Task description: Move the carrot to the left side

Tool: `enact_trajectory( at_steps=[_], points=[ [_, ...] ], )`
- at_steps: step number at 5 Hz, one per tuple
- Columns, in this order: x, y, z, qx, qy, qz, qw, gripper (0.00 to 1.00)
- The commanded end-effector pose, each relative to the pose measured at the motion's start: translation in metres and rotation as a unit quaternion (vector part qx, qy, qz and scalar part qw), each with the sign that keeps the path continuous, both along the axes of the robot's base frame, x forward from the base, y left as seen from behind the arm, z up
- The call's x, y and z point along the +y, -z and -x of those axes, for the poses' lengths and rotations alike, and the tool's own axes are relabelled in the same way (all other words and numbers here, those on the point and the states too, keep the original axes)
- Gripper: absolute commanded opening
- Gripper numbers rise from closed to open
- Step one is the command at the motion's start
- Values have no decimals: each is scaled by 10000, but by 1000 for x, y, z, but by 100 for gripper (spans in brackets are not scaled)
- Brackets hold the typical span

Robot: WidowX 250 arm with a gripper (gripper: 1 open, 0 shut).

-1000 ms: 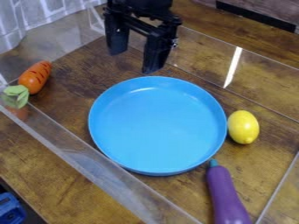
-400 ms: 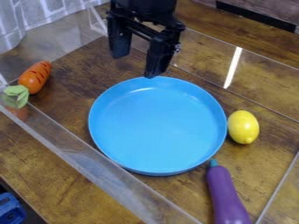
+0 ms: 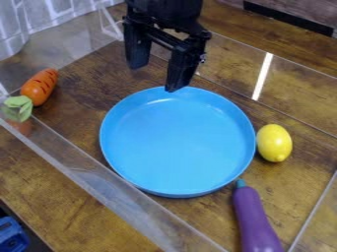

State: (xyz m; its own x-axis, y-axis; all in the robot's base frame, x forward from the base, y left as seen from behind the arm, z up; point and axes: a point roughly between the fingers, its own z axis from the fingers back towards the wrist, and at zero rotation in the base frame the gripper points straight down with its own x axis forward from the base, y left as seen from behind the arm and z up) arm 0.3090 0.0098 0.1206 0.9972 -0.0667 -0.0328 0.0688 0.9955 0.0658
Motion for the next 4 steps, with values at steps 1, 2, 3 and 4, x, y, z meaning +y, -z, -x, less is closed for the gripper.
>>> enact_trajectory(
  at_steps=[1, 2, 3, 4],
  points=[
    [6, -15, -4, -244, -73, -39, 9997, 100],
    [10, -17, -5, -281, -138, -58, 9995, 100],
    [13, -19, -6, -327, -205, -65, 9992, 100],
    [11, -19, -8, -404, -195, -53, 9990, 100]
  ],
)
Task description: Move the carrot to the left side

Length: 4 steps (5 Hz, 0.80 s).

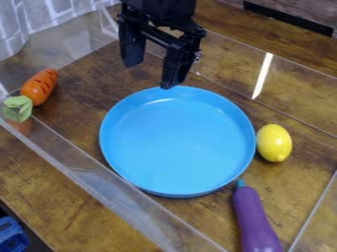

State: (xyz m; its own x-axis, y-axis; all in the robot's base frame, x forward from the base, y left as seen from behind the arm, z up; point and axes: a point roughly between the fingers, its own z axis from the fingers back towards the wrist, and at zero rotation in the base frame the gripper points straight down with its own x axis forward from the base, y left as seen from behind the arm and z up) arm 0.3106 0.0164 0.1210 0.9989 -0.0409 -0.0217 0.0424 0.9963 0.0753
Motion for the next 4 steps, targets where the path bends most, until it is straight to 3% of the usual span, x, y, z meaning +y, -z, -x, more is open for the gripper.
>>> enact_trajectory(
  at_steps=[1, 4],
  points=[
    [2, -19, -9, -418, -51, -5, 9991, 100],
    [1, -17, -11, -506, -79, 6, 9987, 100]
  ],
)
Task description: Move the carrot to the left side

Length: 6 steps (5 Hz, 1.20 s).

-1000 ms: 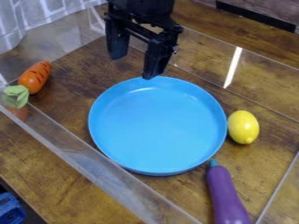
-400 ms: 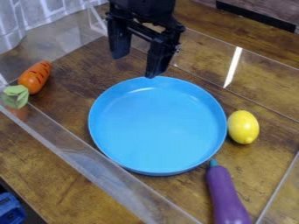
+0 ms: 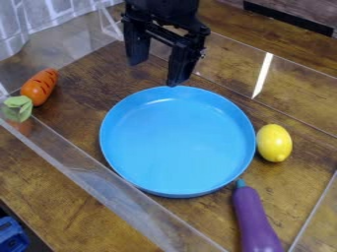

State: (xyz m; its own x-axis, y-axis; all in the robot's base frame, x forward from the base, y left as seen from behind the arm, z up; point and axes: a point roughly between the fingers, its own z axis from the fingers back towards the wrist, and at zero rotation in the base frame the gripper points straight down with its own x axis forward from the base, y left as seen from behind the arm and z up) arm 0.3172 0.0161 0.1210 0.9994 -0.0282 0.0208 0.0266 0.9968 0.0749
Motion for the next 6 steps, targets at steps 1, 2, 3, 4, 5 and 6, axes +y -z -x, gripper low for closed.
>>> enact_trajectory(
  at_steps=[1, 2, 3, 4, 5, 6],
  points=[
    [3, -15, -5, -283, -11, -3, 9996, 100],
    [4, -13, -5, -272, -10, -1, 9996, 100],
    [7, -11, -6, -251, -15, 0, 9997, 100],
    [9, -9, -6, -213, -25, -3, 9998, 100],
    [11, -7, -5, -178, -39, -6, 9998, 100],
    [9, -6, -6, -173, 0, -36, 9998, 100]
  ],
)
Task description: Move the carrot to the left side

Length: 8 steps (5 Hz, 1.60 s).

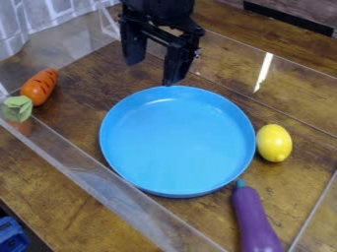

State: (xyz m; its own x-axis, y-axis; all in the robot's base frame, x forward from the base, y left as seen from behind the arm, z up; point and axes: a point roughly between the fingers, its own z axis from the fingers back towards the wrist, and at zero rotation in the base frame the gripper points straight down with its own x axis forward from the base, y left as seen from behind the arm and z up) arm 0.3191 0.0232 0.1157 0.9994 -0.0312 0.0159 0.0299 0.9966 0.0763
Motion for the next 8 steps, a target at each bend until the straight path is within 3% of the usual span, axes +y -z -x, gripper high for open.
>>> enact_trajectory(
  at_steps=[1, 3, 8],
  points=[
    [1, -10, -4, -193, 26, -59, 9998, 100],
    [-2, -9, -8, -250, 85, -90, 9996, 100],
    [-5, -11, -16, -400, 187, -34, 9990, 100]
  ],
)
